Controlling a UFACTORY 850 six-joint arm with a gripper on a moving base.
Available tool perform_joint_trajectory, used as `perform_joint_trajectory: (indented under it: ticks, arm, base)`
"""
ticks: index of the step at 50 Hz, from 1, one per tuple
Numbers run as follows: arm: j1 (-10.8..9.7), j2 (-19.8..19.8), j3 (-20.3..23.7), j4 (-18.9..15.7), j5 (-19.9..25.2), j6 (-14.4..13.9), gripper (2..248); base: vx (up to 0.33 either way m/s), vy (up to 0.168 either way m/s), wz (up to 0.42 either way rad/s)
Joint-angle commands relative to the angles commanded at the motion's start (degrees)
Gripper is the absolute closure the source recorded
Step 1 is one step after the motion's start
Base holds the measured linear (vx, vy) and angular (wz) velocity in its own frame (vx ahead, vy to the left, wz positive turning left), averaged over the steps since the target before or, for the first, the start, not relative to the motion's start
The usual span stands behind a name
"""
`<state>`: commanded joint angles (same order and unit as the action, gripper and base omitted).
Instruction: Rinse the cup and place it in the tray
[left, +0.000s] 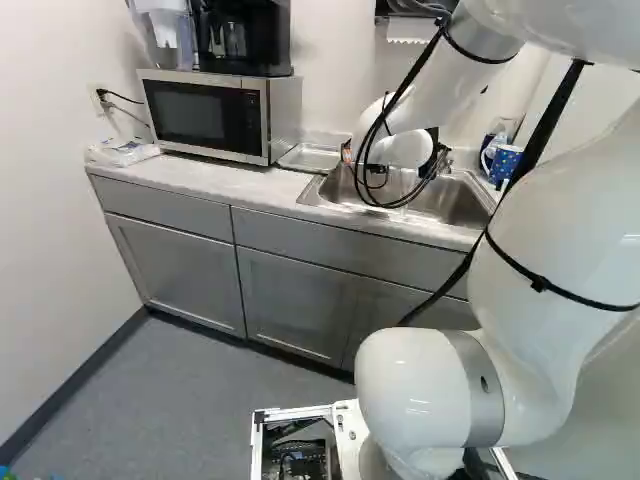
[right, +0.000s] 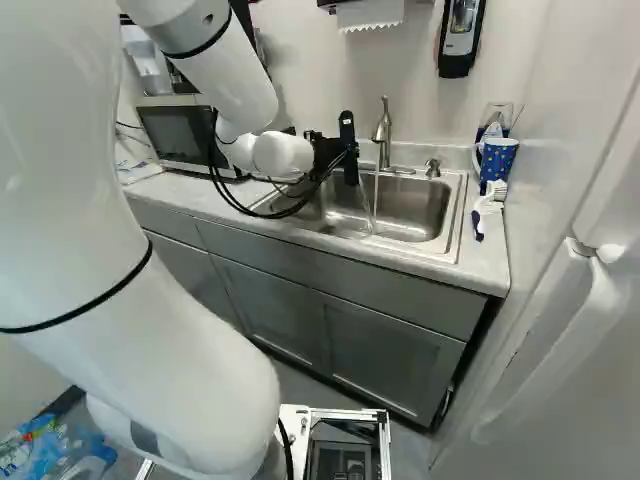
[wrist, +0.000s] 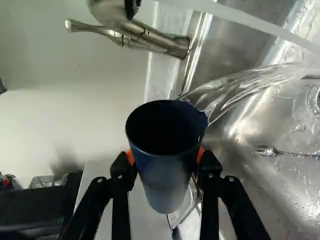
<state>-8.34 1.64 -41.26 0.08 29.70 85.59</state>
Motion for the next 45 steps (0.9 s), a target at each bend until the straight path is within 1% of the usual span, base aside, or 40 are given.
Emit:
perform_joint_trajectory:
  ticks: [22,45]
  arm:
    - [0.0,0.0,0.0,0.0,0.0,13.2,124]
    - [0.0,0.0,0.0,0.0,0.0,13.2,124]
  base:
    - [0.0,0.0,0.0]
    - [0.0,0.0,0.0]
